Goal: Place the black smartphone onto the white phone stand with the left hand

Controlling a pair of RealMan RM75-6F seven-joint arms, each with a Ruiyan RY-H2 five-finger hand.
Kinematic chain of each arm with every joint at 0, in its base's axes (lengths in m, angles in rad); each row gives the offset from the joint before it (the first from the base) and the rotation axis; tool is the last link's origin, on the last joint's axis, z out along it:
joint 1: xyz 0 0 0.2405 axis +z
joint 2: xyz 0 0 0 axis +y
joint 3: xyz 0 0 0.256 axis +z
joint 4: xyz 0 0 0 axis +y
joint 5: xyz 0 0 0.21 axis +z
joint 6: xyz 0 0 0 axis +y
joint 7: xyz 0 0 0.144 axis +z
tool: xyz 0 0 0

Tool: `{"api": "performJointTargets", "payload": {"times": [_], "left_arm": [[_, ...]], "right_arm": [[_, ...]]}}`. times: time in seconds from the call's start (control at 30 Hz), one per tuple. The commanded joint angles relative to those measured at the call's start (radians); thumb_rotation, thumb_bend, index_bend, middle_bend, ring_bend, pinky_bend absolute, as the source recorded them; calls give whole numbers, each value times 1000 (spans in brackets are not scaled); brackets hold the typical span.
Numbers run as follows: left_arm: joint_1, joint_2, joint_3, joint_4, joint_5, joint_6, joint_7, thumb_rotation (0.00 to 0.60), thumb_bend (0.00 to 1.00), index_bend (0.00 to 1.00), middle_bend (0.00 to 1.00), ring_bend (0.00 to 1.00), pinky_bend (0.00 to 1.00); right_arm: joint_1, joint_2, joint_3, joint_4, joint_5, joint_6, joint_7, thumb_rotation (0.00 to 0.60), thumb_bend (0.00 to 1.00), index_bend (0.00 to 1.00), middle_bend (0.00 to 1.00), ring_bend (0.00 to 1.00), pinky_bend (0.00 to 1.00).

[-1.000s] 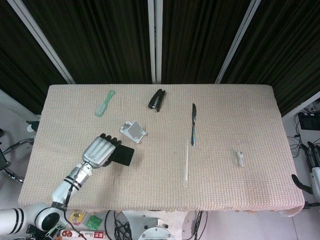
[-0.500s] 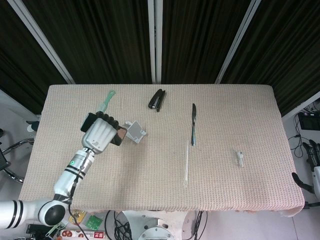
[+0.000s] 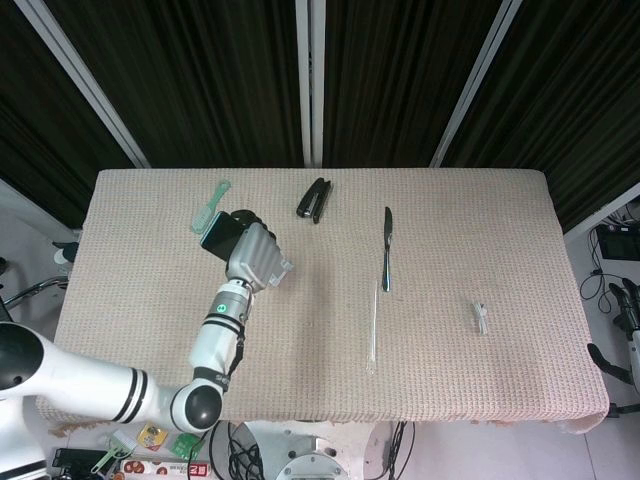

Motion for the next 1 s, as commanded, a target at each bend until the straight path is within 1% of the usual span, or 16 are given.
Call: {"api": "performJointTargets", "payload": {"times": [0.03, 0.1, 0.2, 0.3, 0.5, 0.77, 0.87, 1.0], "left_arm": [[-58, -44, -20, 58, -61, 8, 29, 600, 517, 530, 531, 481, 578], [-77, -60, -24, 88, -83, -1, 31, 600, 506, 529, 531, 482, 578], [-100, -84, -16, 135, -114, -16, 36, 600, 491, 528, 529, 481, 578], [-117, -113, -2, 176, -159, -23, 44, 600, 482, 523, 526, 481, 574], [-129, -163, 31, 243, -182, -47, 32, 600, 470, 522, 524, 480, 569], [-144, -216, 57, 310, -180, -88, 20, 600, 449, 517, 519, 478, 559], [-147, -237, 84, 334, -141, -118, 12, 600, 448, 515, 517, 477, 555], [-147, -259, 103, 369, -102, -132, -10, 600, 449, 512, 515, 476, 546]], "right_arm": [[1, -3, -1, 2, 1, -3, 0, 600, 176, 0, 0, 0, 0], [2, -5, -1, 3, -1, -4, 0, 600, 176, 0, 0, 0, 0], [2, -7, -3, 2, -5, -2, -1, 600, 176, 0, 0, 0, 0], [1, -9, -4, 8, -3, -3, 3, 600, 176, 0, 0, 0, 0], [-1, -13, -5, 23, 3, -8, 16, 600, 176, 0, 0, 0, 0], [-2, -17, -6, 34, 7, -15, 27, 600, 176, 0, 0, 0, 0], [1, -16, -8, 39, 4, -21, 32, 600, 176, 0, 0, 0, 0], [1, -16, -8, 45, 4, -21, 35, 600, 176, 0, 0, 0, 0]]}}
